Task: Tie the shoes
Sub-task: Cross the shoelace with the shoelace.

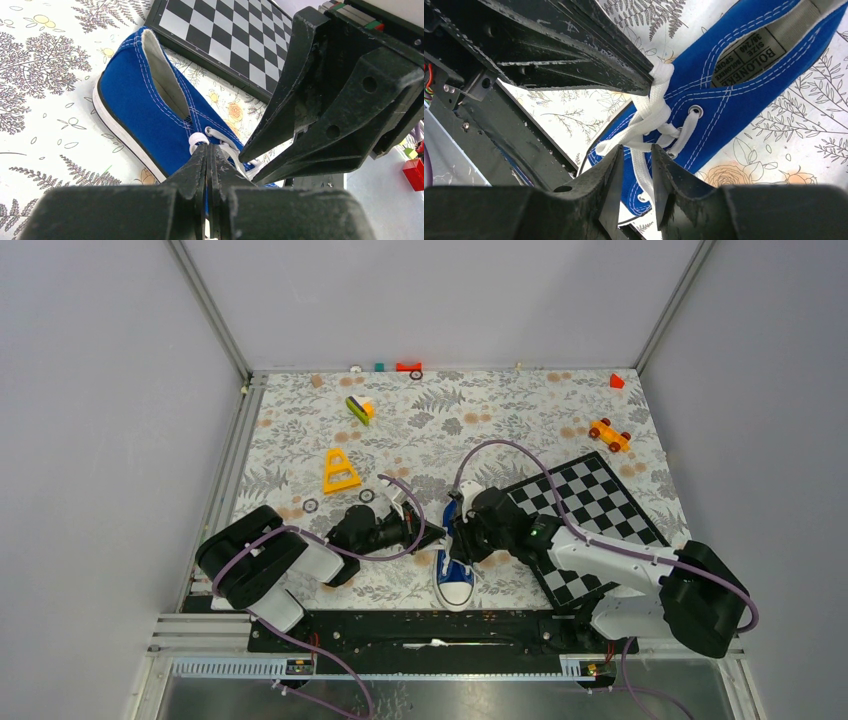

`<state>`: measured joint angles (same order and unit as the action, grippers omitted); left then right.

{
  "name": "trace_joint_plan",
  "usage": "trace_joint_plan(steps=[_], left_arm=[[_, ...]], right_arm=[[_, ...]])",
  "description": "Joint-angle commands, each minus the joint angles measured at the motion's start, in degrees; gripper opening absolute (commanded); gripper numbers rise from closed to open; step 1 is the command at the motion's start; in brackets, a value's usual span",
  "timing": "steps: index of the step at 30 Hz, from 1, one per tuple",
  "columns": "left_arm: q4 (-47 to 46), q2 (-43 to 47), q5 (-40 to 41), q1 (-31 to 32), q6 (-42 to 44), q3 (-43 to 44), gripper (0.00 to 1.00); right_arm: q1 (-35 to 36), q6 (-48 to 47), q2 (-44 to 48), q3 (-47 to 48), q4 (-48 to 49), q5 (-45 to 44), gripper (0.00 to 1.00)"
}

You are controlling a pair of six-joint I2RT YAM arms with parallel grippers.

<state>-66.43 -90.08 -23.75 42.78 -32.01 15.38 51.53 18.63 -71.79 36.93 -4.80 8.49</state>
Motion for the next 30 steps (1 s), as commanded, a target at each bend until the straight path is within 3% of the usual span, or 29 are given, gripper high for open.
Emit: trace_joint_plan(steps=[1, 30], left_arm=[[-2.6, 1.2, -0.6, -0.3, 0.3, 1.2, 0.0], [-4.2, 0.2, -0.7, -0.4, 0.1, 0.5, 0.0]], right_arm=[[1.1, -0.4, -1.0, 3.0, 1.6, -2.1, 0.34], [2.9, -1.0, -4.8, 6.7, 3.7, -5.3, 0.34]])
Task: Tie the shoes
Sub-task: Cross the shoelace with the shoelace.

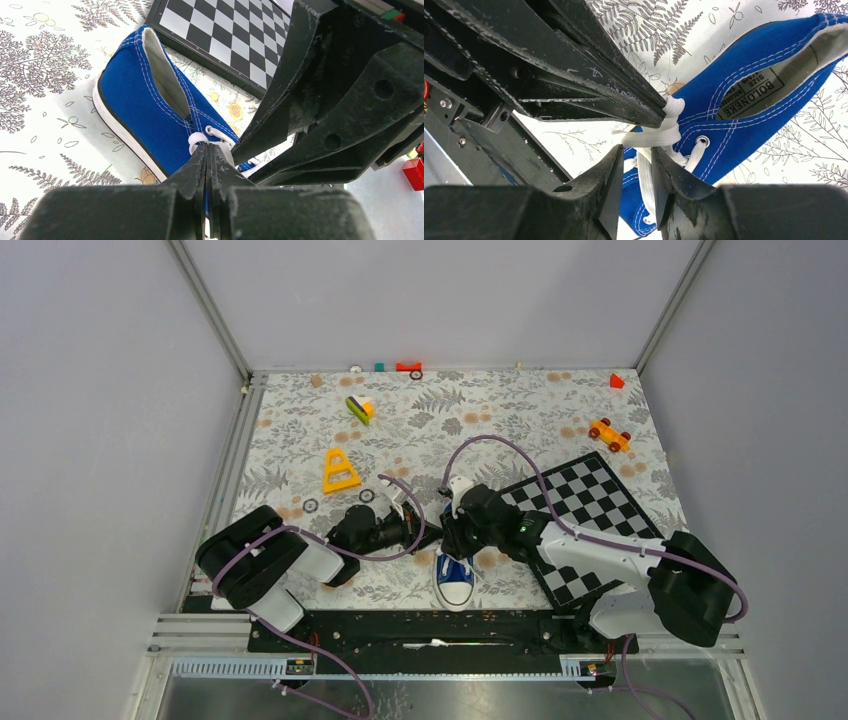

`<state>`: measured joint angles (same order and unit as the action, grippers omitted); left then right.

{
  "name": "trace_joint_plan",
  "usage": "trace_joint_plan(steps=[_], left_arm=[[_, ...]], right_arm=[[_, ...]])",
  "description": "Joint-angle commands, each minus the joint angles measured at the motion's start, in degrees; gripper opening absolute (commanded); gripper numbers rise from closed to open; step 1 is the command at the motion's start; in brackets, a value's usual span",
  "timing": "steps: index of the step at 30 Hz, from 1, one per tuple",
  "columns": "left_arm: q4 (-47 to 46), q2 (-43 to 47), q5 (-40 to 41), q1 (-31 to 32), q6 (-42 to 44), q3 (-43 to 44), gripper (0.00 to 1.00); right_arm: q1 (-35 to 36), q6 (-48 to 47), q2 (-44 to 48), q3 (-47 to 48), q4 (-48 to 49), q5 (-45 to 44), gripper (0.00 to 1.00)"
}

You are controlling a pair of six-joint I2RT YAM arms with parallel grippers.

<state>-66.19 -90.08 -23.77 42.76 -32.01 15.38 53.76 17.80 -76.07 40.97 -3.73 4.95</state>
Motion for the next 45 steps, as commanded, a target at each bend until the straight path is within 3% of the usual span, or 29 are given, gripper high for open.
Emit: trace_joint_plan(steps=[1, 24, 45], left_arm=[[-4.5, 0.2, -0.7, -0.4, 0.1, 0.5, 0.0], [-5.6, -0.2, -1.3, -0.8, -0.2, 0.2, 0.0], [-4.4, 0.7, -1.2, -0.9, 0.0, 0.3, 0.0]], right_arm=[[0.7, -0.1, -0.7, 2.8, 2.6, -1.7, 0.34], [0.6, -0.6, -1.1, 1.2, -2.8, -3.2, 0.34], [0.6, 0.4, -2.7, 5.0, -4.8, 2.4, 0.32]])
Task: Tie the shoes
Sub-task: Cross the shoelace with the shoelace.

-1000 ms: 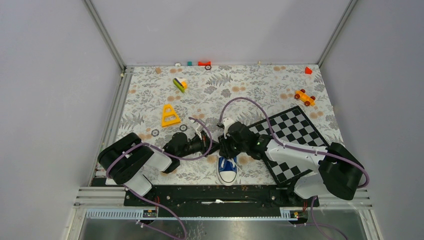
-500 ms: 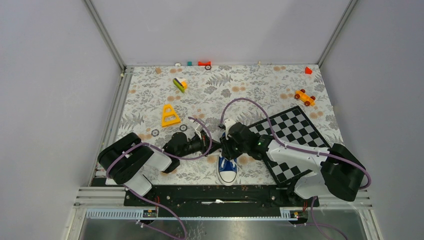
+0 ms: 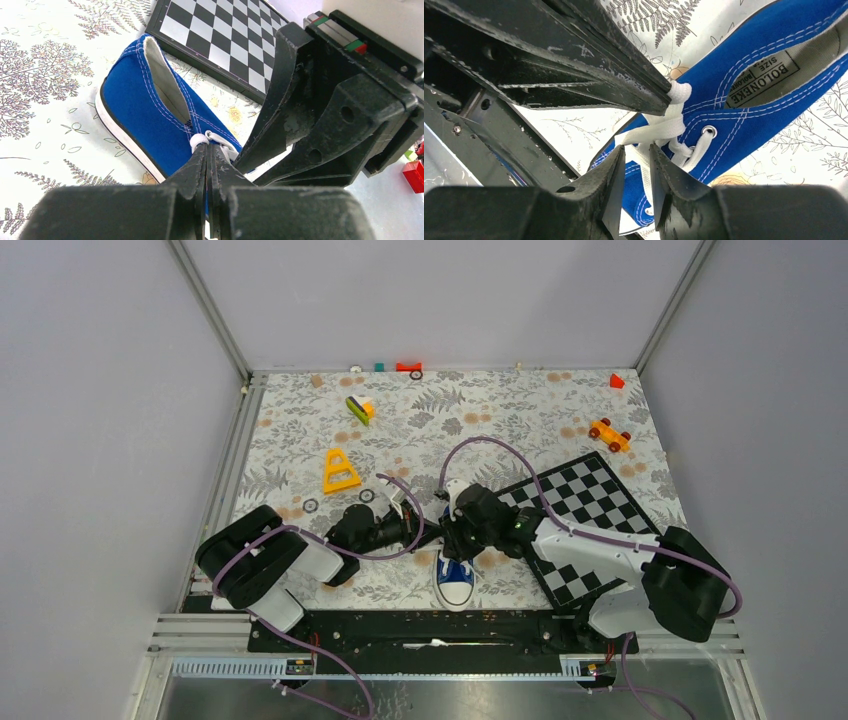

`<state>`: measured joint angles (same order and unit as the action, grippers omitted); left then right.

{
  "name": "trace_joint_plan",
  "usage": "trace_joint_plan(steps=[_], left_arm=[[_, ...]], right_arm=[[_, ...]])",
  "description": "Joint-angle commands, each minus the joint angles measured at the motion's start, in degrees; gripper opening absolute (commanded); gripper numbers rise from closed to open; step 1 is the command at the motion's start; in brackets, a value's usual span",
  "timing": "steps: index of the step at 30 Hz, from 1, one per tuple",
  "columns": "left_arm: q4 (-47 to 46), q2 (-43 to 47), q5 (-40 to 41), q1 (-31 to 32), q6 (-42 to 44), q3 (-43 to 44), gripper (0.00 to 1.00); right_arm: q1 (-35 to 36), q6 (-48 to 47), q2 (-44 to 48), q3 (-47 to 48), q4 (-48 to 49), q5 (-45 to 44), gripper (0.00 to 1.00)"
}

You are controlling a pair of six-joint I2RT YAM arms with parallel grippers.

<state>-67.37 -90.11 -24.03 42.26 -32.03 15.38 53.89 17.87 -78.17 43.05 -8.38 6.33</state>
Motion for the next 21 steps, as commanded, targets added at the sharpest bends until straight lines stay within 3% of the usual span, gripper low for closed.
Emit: trace_joint_plan(steps=[1, 21], left_arm=[[-3.1, 0.8, -1.0, -0.4, 0.0, 0.3, 0.0], [-4.1, 0.0, -1.5, -0.5, -0.3, 0.5, 0.0]], right_arm=[[0.5, 0.2, -1.0, 3.1, -0.2, 1.1, 0.32], [0.9, -0.4, -4.2, 4.0, -1.5, -8.3, 0.36]])
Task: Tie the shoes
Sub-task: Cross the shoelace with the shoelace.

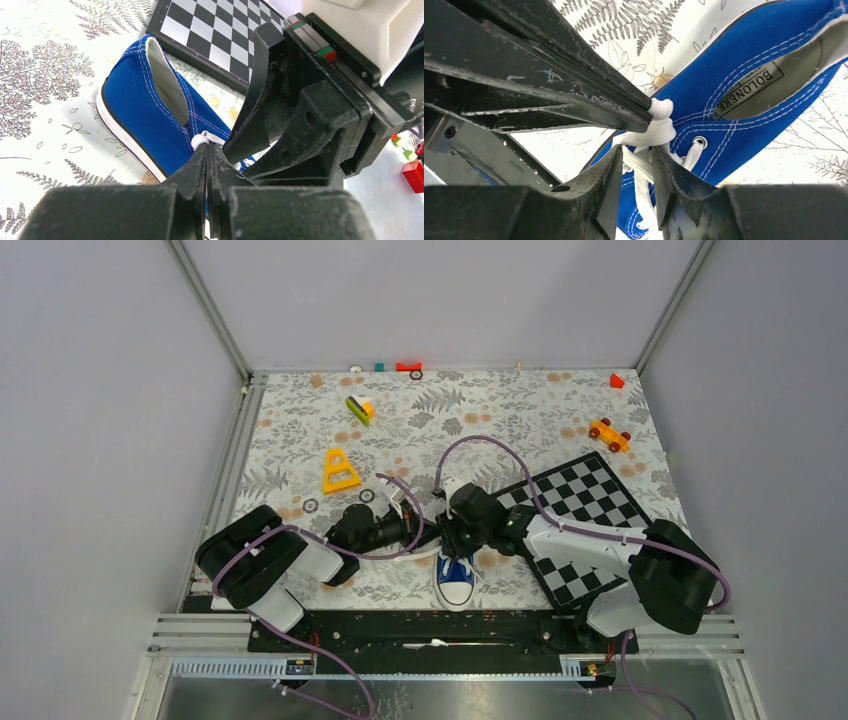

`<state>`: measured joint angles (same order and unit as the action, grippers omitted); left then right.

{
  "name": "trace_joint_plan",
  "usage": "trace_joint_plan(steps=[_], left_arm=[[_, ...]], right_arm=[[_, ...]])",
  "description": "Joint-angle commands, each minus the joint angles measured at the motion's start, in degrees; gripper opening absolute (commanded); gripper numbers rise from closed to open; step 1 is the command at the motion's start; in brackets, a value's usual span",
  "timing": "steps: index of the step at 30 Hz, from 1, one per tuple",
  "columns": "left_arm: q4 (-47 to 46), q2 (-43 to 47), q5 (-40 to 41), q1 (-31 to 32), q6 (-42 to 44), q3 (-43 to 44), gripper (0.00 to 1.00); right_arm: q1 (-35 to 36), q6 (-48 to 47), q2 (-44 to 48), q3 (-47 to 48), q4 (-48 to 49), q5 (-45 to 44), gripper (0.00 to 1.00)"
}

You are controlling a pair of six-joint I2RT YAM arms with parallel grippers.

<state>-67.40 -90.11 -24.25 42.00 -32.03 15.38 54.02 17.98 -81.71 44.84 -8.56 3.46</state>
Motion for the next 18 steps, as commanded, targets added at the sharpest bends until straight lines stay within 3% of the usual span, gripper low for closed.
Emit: trace_joint_plan(steps=[1, 18], left_arm=[[-4.1, -0.1, -1.3, -0.3, -0.3, 0.5, 0.0], [-4.4, -0.2, -1.3, -0.4, -0.2, 0.2, 0.0]], right_arm=[[1.0, -0.7, -0.9, 2.3, -1.3, -6.1, 0.36], [5.6, 0.1, -6.9, 7.0, -5.9, -20.5, 0.38]])
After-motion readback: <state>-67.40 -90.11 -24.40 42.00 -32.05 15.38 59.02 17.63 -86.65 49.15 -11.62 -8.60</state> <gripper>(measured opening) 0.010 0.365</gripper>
